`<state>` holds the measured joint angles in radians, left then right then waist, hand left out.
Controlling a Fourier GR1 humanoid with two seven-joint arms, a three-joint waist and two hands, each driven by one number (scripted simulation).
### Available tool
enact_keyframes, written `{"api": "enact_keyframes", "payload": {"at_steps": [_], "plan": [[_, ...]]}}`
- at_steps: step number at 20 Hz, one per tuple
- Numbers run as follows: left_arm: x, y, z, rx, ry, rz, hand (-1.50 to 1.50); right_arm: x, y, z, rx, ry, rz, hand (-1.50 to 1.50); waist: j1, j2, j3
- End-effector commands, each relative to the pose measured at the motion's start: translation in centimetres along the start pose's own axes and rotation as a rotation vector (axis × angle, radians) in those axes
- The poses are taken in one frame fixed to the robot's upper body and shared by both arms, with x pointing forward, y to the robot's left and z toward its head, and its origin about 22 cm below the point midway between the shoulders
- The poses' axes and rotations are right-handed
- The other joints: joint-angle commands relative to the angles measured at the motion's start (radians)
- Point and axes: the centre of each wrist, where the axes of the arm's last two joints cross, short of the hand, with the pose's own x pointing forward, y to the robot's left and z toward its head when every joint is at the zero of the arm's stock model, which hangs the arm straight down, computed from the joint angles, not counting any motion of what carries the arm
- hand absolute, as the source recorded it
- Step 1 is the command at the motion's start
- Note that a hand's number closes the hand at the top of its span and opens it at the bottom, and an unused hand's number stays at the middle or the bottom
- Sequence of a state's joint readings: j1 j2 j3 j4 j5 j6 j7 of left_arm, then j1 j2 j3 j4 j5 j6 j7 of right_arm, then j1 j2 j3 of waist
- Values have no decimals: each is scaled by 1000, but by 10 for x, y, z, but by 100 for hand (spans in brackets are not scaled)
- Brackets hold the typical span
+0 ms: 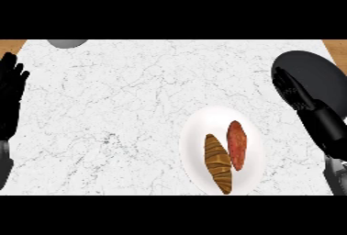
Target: Pick the croissant from the plate and place it in the pan
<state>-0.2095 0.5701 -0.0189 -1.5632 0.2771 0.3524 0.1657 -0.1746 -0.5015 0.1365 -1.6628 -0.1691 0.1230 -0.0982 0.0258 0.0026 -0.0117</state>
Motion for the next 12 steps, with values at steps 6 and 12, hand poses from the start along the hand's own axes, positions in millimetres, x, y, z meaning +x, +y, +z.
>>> {"api": "enact_keyframes", "payload": {"at_steps": [6,12], "plan": [[-12,-89,44,-350,-137,175,0,1,57,-37,297,-292,-598,150,13,15,15],[-62,-123,85,-395,-75,225,0,-79,-18,36,147,-67,-445,-150,-24,2,12]]}}
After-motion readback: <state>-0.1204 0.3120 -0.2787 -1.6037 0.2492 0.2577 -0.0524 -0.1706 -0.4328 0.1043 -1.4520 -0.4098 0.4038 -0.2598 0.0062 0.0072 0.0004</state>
